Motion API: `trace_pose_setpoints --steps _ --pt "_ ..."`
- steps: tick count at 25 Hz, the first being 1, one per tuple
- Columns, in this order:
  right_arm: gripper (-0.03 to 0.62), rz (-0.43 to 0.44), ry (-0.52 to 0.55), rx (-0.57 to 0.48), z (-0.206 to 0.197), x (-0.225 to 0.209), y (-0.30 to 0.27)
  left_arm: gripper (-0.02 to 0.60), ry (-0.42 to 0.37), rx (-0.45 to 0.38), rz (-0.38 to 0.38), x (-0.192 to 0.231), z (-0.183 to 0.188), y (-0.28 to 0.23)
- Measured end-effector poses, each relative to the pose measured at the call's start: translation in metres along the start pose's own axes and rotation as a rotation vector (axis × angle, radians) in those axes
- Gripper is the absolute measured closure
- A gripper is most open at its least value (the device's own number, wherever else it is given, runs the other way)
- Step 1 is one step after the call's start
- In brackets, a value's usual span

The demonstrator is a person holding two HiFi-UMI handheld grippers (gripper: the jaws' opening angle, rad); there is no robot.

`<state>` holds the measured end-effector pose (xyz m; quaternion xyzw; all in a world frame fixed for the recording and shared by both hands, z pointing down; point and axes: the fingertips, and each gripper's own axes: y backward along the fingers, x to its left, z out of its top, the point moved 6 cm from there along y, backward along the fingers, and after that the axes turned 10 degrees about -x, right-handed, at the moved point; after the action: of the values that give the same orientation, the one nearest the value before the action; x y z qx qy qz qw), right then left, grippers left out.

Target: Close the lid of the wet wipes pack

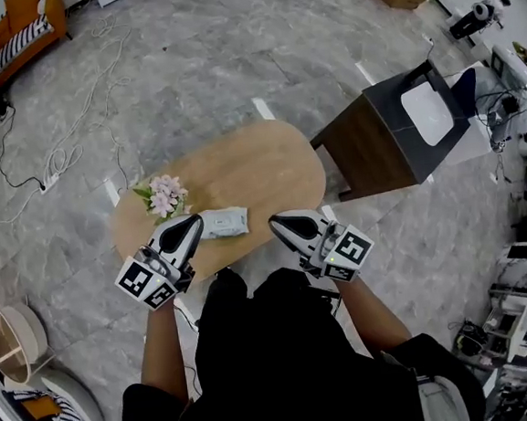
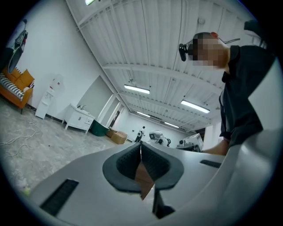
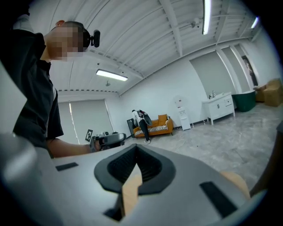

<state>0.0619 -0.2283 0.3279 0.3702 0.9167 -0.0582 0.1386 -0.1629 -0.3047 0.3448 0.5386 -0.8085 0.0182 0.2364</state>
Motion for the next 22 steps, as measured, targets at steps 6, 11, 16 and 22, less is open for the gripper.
trace_pose_setpoints --steps 6,11,16,22 --pt "0.583 0.048 -0.096 0.168 -0.055 -0.041 -0.021 0.563 -0.099 0.217 0.063 0.04 -0.056 -0.002" --pt "0.582 0.112 -0.144 0.248 -0.113 -0.097 -0.037 0.563 -0.15 0.355 0.091 0.08 -0.109 -0.012" --pt "0.558 0.155 -0.158 0.359 -0.186 -0.138 -0.041 0.563 -0.169 0.533 0.09 0.104 -0.175 -0.007" --pt "0.539 0.205 -0.16 0.388 -0.247 -0.168 -0.049 0.506 -0.178 0.665 0.102 0.133 -0.237 0.006"
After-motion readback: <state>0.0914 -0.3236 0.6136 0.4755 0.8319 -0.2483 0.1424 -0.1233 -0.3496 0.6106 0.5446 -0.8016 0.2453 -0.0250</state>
